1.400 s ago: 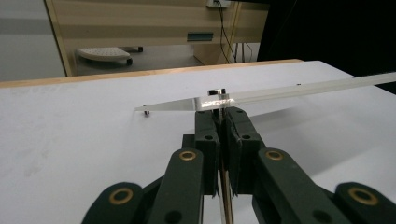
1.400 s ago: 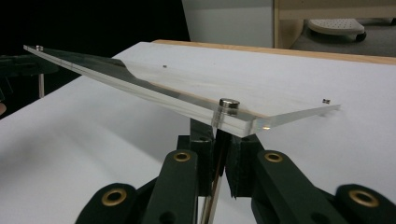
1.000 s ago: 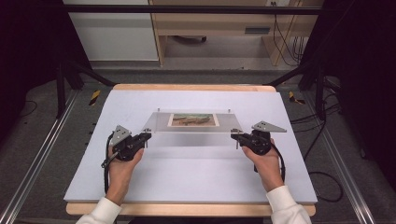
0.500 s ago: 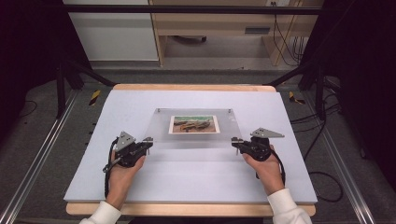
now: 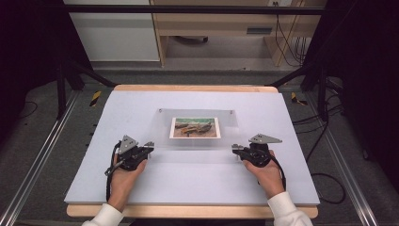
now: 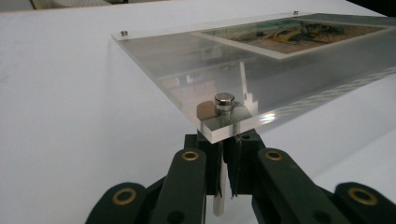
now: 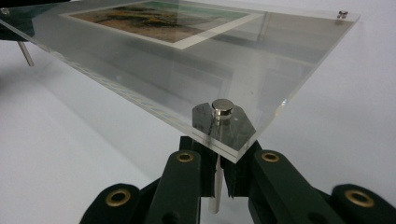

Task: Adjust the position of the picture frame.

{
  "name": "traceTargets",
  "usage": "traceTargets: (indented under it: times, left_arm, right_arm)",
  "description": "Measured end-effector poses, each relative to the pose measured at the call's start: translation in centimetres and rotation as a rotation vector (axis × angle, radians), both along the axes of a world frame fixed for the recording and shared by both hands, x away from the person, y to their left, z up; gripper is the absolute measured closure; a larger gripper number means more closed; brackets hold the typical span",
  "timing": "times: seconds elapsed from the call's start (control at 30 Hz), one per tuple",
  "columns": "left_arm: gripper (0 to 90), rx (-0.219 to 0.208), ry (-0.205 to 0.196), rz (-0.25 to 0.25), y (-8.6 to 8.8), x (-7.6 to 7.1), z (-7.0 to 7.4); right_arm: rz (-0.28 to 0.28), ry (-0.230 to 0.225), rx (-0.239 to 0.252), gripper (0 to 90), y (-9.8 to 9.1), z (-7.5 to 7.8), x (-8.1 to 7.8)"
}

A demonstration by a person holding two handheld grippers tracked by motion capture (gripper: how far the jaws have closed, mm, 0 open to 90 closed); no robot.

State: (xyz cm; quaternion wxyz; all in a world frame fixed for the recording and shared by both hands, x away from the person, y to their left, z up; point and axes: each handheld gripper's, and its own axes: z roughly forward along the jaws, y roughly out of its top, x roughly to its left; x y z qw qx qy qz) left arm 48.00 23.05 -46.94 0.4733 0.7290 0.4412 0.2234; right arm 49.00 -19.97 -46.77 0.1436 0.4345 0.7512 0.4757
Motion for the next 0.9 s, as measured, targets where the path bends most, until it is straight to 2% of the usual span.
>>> traceTargets:
  times: [0.13, 0.33, 0.9]
  left_arm:
    - [84.4, -0.003, 0.013, -0.002, -0.02, -0.07, -0.37]
    - [84.4, -0.009, 0.019, 0.001, -0.11, -0.12, -0.48]
    - [84.2, 0.01, 0.032, 0.005, -0.36, -0.17, -0.72]
  right_arm:
    - [0.003, 0.012, -0.02, 84.7, 0.01, -0.2, -0.02]
    - [-0.001, 0.013, -0.02, 84.5, -0.02, -0.26, 0.02]
    - [-0.002, 0.024, -0.029, 84.3, -0.09, -0.62, 0.06]
